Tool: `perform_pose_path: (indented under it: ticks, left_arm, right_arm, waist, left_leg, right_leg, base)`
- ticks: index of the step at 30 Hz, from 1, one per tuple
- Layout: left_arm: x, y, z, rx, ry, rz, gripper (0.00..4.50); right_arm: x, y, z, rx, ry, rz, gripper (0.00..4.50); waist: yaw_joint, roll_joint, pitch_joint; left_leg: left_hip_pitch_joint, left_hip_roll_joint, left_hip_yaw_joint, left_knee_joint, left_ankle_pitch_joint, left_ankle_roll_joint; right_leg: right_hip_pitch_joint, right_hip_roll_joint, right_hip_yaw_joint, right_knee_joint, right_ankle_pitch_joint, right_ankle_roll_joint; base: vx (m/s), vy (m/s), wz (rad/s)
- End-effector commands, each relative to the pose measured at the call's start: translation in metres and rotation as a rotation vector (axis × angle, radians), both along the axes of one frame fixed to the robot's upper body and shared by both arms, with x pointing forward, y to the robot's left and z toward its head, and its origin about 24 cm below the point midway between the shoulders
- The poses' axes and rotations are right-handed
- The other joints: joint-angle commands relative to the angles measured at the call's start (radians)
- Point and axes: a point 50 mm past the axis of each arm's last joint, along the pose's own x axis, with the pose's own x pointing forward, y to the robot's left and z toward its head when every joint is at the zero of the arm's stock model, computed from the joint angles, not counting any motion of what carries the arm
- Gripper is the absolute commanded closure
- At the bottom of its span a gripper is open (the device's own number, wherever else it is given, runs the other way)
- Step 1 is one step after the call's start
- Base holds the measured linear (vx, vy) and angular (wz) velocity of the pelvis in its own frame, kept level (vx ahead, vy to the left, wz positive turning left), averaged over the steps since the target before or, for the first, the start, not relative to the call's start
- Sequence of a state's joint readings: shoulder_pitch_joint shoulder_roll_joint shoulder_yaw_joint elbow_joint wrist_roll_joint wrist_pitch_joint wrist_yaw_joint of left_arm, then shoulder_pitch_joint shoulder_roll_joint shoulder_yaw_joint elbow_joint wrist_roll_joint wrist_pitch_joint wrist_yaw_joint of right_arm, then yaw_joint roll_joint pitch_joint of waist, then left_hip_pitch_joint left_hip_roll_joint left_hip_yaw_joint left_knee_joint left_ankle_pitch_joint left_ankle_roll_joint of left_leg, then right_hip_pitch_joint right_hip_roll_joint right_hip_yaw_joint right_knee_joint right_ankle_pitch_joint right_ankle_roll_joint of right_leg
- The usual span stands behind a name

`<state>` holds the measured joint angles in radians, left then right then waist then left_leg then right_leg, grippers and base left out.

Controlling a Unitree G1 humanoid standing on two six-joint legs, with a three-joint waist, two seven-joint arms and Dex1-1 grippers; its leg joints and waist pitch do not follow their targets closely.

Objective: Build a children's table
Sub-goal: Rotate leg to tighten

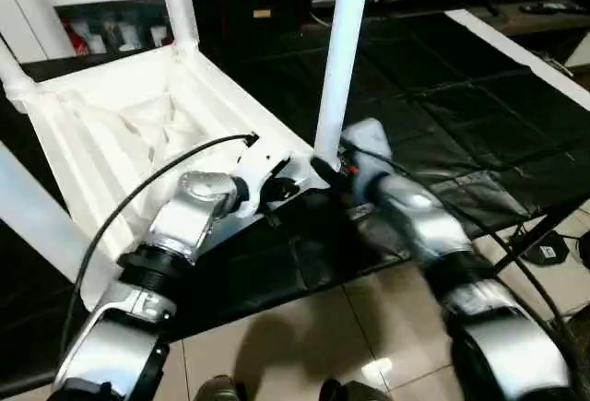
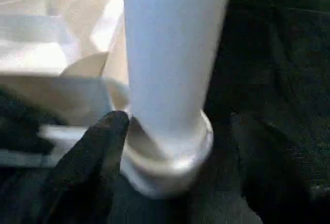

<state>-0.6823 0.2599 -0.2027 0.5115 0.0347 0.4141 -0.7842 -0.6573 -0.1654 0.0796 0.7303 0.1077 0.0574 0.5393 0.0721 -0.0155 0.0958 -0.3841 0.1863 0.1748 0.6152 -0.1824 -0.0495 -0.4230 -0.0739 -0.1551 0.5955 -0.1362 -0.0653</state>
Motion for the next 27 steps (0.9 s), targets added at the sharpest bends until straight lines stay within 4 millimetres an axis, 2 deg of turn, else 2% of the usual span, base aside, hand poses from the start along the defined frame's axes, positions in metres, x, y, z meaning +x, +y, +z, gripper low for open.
perform_pose_path:
  ticks: [1, 2, 3, 5, 7, 9, 10, 12, 14, 17, 20, 22, 25, 26, 27]
  left_arm:
    - [0.008, -0.005, 0.025, -0.008, -0.109, -0.052, 4.5]
    - [0.007, -0.002, 0.022, 0.013, -0.098, -0.083, 4.5]
    - [0.007, -0.002, 0.022, 0.013, -0.098, -0.083, 4.5]
    - [0.004, 0.0, 0.018, 0.029, -0.086, -0.126, 4.5]
    - [-0.001, 0.001, 0.014, 0.035, -0.078, -0.218, 4.5]
    - [-0.008, 0.0, 0.011, 0.017, -0.084, -0.32, 4.5]
    - [-0.013, 0.001, 0.008, -0.004, -0.071, -0.384, 4.5]
    - [-0.019, 0.005, 0.002, 0.027, -0.044, -0.458, 4.5]
    - [-0.024, 0.007, -0.001, 0.045, -0.017, -0.511, 4.5]
    - [-0.029, 0.006, 0.001, 0.033, 0.0, -0.578, 4.5]
    - [-0.034, 0.006, 0.001, 0.04, 0.011, -0.639, 4.5]
    - [-0.036, 0.007, 0.001, 0.048, 0.015, -0.677, 4.5]
    - [-0.038, 0.008, 0.0, 0.061, 0.022, -0.712, 4.5]
    - [-0.038, 0.008, 0.0, 0.062, 0.023, -0.716, 4.5]
    - [-0.039, 0.008, 0.0, 0.063, 0.026, -0.721, 4.5]
  right_arm:
    - [-0.003, -0.007, 0.007, -0.001, -0.037, 0.057, 0.77]
    - [-0.013, -0.024, 0.007, -0.011, -0.043, 0.135, 0.77]
    - [-0.013, -0.024, 0.007, -0.011, -0.043, 0.135, 0.69]
    - [-0.02, -0.037, 0.009, -0.014, -0.044, 0.192, 0.56]
    - [-0.027, -0.05, 0.013, -0.022, -0.045, 0.236, 0.31]
    - [-0.031, -0.059, 0.016, -0.037, -0.045, 0.268, 0.18]
    - [-0.033, -0.063, 0.018, -0.052, -0.051, 0.3, 0.18]
    - [-0.036, -0.064, 0.02, -0.067, -0.044, 0.355, 0.05]
    - [-0.041, -0.063, 0.022, -0.078, -0.028, 0.434, 0.05]
    - [-0.046, -0.06, 0.022, -0.101, -0.013, 0.51, 0.05]
    - [-0.049, -0.056, 0.021, -0.118, -0.002, 0.58, 0.05]
    - [-0.052, -0.052, 0.02, -0.125, 0.007, 0.631, 0.05]
    - [-0.053, -0.046, 0.016, -0.121, 0.045, 0.69, 0.05]
    - [-0.053, -0.045, 0.015, -0.118, 0.055, 0.7, 0.33]
    - [-0.053, -0.043, 0.014, -0.114, 0.067, 0.712, 0.42]
  waist:
    - [0.003, 0.008, -0.104]
    - [0.005, 0.012, -0.101]
    - [0.009, 0.007, -0.101]
    - [0.013, 0.008, -0.103]
    - [0.017, 0.006, -0.099]
    - [0.021, 0.006, -0.101]
    - [0.023, 0.011, -0.101]
    - [0.027, 0.014, -0.098]
    - [0.039, 0.015, -0.098]
    - [0.045, 0.016, -0.095]
    - [0.047, 0.013, -0.092]
    - [0.046, 0.009, -0.094]
    - [0.045, 0.009, -0.094]
    - [0.043, 0.01, -0.095]
    - [0.043, 0.01, -0.096]
  left_leg:
    - [0.012, 0.051, -0.019, -0.06, -0.105, 0.086]
    - [0.013, 0.048, -0.018, -0.059, -0.119, 0.09]
    - [0.013, 0.047, -0.018, -0.059, -0.126, 0.094]
    - [0.014, 0.051, -0.02, -0.06, -0.122, 0.096]
    - [0.014, 0.048, -0.02, -0.061, -0.139, 0.103]
    - [0.016, 0.049, -0.021, -0.06, -0.14, 0.097]
    - [0.017, 0.051, -0.021, -0.061, -0.142, 0.092]
    - [0.027, 0.055, -0.019, -0.062, -0.164, 0.083]
    - [0.03, 0.061, -0.02, -0.065, -0.181, 0.078]
    - [0.034, 0.066, -0.02, -0.068, -0.208, 0.068]
    - [0.037, 0.062, -0.022, -0.072, -0.246, 0.045]
    - [0.032, 0.06, -0.024, -0.071, -0.234, 0.046]
    - [0.033, 0.058, -0.023, -0.07, -0.23, 0.047]
    - [0.033, 0.057, -0.023, -0.07, -0.226, 0.047]
    - [0.033, 0.057, -0.022, -0.069, -0.223, 0.048]
  right_leg:
    - [0.086, -0.096, 0.081, -0.067, -0.217, -0.141]
    - [0.085, -0.091, 0.078, -0.076, -0.246, -0.129]
    - [0.088, -0.09, 0.077, -0.078, -0.253, -0.116]
    - [0.085, -0.092, 0.077, -0.074, -0.262, -0.121]
    - [0.086, -0.09, 0.075, -0.084, -0.293, -0.104]
    - [0.084, -0.092, 0.074, -0.085, -0.31, -0.104]
    - [0.083, -0.093, 0.074, -0.085, -0.314, -0.107]
    - [0.074, -0.091, 0.075, -0.089, -0.333, -0.113]
    - [0.075, -0.091, 0.074, -0.086, -0.33, -0.123]
    - [0.072, -0.096, 0.077, -0.086, -0.343, -0.129]
    - [0.079, -0.101, 0.075, -0.097, -0.416, -0.111]
    - [0.084, -0.102, 0.073, -0.099, -0.438, -0.091]
    - [0.082, -0.101, 0.072, -0.101, -0.455, -0.08]
    - [0.083, -0.101, 0.07, -0.102, -0.462, -0.076]
    - [0.082, -0.1, 0.071, -0.102, -0.458, -0.078]
  base:
    - [0.0, 0.0, 0.0]
    - [0.0, 0.0, 0.0]
    - [0.0, 0.0, 0.0]
    - [0.0, 0.0, 0.0]
    - [0.0, 0.0, 0.0]
    - [0.0, 0.0, 0.0]
    - [0.0, 0.0, 0.0]
    - [0.0, 0.0, 0.0]
    - [0.0, 0.0, 0.0]
    - [0.0, 0.0, 0.0]
    - [0.0, 0.0, 0.0]
    - [0.0, 0.0, 0.0]
    - [0.0, 0.0, 0.0]
    - [0.0, 0.0, 0.0]
    - [0.0, 0.0, 0.0]
